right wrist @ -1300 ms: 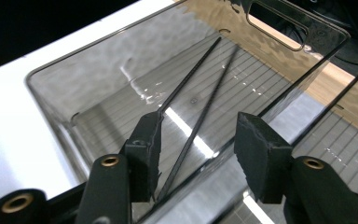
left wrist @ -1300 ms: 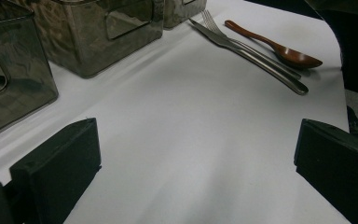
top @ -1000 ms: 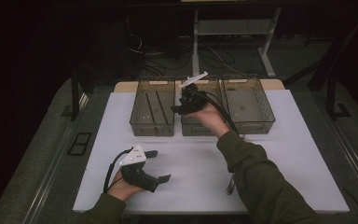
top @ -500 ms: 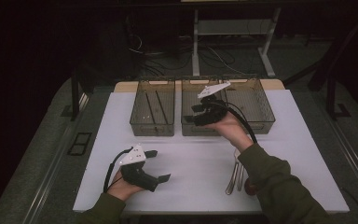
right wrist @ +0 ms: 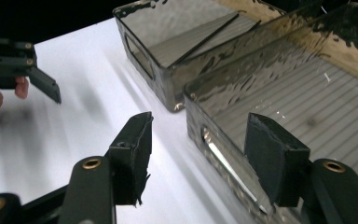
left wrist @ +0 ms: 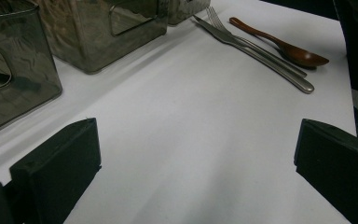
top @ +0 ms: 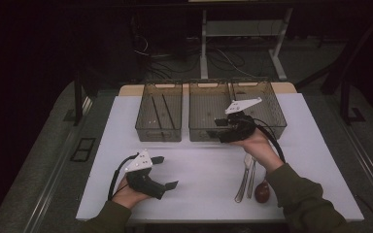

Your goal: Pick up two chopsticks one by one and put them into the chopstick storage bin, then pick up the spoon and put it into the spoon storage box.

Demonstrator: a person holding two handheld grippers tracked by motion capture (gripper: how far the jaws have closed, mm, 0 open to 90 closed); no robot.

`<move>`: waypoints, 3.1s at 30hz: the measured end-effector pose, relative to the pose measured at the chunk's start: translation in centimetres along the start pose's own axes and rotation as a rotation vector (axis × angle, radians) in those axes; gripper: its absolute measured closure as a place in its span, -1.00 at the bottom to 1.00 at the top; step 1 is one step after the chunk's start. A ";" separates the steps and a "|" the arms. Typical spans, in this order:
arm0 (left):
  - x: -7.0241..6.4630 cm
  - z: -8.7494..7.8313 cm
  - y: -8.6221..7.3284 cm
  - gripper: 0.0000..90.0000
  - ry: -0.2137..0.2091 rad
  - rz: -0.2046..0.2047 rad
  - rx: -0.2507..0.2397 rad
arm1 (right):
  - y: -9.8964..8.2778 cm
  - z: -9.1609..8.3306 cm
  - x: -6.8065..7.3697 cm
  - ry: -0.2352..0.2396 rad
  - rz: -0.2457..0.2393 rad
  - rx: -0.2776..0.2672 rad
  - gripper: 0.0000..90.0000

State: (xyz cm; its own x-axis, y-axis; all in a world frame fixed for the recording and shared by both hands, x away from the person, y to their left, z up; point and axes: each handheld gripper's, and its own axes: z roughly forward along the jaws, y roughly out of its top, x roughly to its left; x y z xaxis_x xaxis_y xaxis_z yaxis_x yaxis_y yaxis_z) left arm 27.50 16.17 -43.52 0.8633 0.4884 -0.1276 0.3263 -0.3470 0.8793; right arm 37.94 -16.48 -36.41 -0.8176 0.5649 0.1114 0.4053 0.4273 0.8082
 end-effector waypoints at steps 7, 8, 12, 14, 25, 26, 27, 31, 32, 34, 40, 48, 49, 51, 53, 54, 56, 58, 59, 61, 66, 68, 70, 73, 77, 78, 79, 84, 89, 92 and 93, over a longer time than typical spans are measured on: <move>-0.1 0.0 0.0 -1.00 0.002 0.001 0.003 | -1.8 -0.7 -0.2 0.009 0.018 0.006 -0.10; -0.1 0.0 0.0 -1.00 0.002 0.001 0.003 | -2.0 -0.8 -0.2 0.010 0.020 0.008 -0.10; 0.0 -0.1 0.0 -1.00 0.003 0.002 0.003 | -3.0 -1.5 -0.4 0.001 0.026 0.013 -0.10; 0.0 -0.1 0.0 -1.00 0.002 0.003 0.002 | -3.5 -2.0 -0.5 0.001 0.031 0.024 -0.07; 0.0 -0.3 -0.1 -1.00 0.007 0.001 -0.004 | -7.3 -5.5 -2.2 -0.080 0.077 0.071 0.38; 0.0 -0.3 -0.1 -1.00 0.008 -0.002 -0.007 | -7.6 -5.8 -2.4 -0.087 0.077 0.076 0.46; 0.1 -0.3 -0.1 -1.00 0.007 -0.003 -0.006 | -7.9 -6.0 -2.5 -0.090 0.080 0.078 0.51; -0.2 -0.3 -0.1 -1.00 0.009 0.001 -0.003 | -9.4 -6.9 -3.1 -0.128 0.087 0.104 0.71; -0.2 -0.3 -0.1 -1.00 0.011 0.003 -0.002 | -9.6 -7.0 -3.2 -0.135 0.088 0.109 0.75; -0.2 -0.3 -0.1 -1.00 0.014 0.002 -0.002 | -10.3 -7.5 -3.4 -0.139 0.098 0.125 0.84; -0.2 -0.3 0.0 -1.00 0.016 0.003 -0.002 | -12.1 -8.1 -4.3 -0.160 0.120 0.171 0.97; -0.1 -0.3 0.0 -1.00 0.016 0.005 -0.003 | -13.6 -7.7 -5.1 -0.191 0.137 0.233 0.97; -0.1 -0.3 0.0 -1.00 0.016 0.004 -0.002 | -13.6 -7.6 -5.1 -0.191 0.139 0.240 0.97; -0.1 -0.3 0.0 -1.00 0.016 0.004 -0.001 | -13.7 -7.4 -5.1 -0.193 0.142 0.256 0.97; -0.2 -0.3 0.0 -1.00 0.016 0.004 -0.002 | -13.8 -7.3 -5.1 -0.197 0.139 0.266 0.97; -0.2 -0.3 0.0 -1.00 0.016 0.004 -0.002 | -13.8 -7.2 -5.1 -0.198 0.138 0.269 0.97; -0.2 -0.3 0.0 -1.00 0.016 0.003 -0.001 | -13.9 -7.3 -5.1 -0.205 0.141 0.279 0.98; -0.1 -0.3 0.0 -1.00 0.016 0.003 -0.002 | -14.0 -7.3 -5.2 -0.209 0.138 0.287 0.98; -0.1 -0.3 0.0 -1.00 0.016 0.003 -0.002 | -14.0 -7.3 -5.2 -0.211 0.140 0.290 0.98; -0.1 -0.3 0.0 -1.00 0.016 0.003 -0.003 | -14.0 -7.3 -5.1 -0.219 0.139 0.294 0.98; -0.1 -0.4 0.0 -1.00 0.015 0.003 -0.003 | -14.4 -7.8 -5.0 -0.231 0.130 0.302 0.98; -0.1 -0.3 0.0 -1.00 0.015 0.003 -0.002 | -14.6 -8.1 -5.0 -0.230 0.145 0.299 0.98; -0.1 -0.3 0.0 -1.00 0.014 0.002 -0.003 | -14.9 -8.5 -5.1 -0.235 0.147 0.298 0.98; -0.1 -0.3 0.0 -1.00 0.014 0.002 -0.004 | -15.3 -9.1 -5.0 -0.238 0.161 0.299 0.98; -0.1 -0.3 0.0 -1.00 0.015 0.002 -0.003 | -15.9 -10.0 -4.9 -0.241 0.172 0.301 0.98; -0.1 -0.3 0.0 -1.00 0.014 0.001 -0.002 | -16.0 -10.2 -4.9 -0.243 0.173 0.301 0.98; -0.1 -0.3 0.0 -1.00 0.015 0.002 -0.003 | -16.1 -10.4 -4.8 -0.242 0.174 0.299 0.98; -0.1 -0.3 0.0 -1.00 0.015 0.002 -0.002 | -16.9 -11.4 -4.6 -0.241 0.182 0.299 0.98; -0.2 -0.3 0.0 -1.00 0.016 0.001 -0.003 | -17.5 -12.3 -4.2 -0.245 0.197 0.299 0.98; -0.2 -0.3 0.0 -1.00 0.016 0.002 -0.002 | -18.0 -12.9 -4.0 -0.254 0.198 0.298 0.98; -0.2 -0.3 0.0 -1.00 0.016 0.001 -0.003 | -18.1 -13.2 -3.9 -0.254 0.200 0.300 0.98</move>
State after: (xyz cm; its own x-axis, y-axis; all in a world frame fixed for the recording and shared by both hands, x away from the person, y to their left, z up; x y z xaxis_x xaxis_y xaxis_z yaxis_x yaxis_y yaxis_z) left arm 27.25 16.34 -43.38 0.8574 0.5006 -0.1195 0.3242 -0.3450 0.8808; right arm 28.39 -35.70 -43.89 -0.5996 0.7970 0.0723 0.6768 0.4568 0.5773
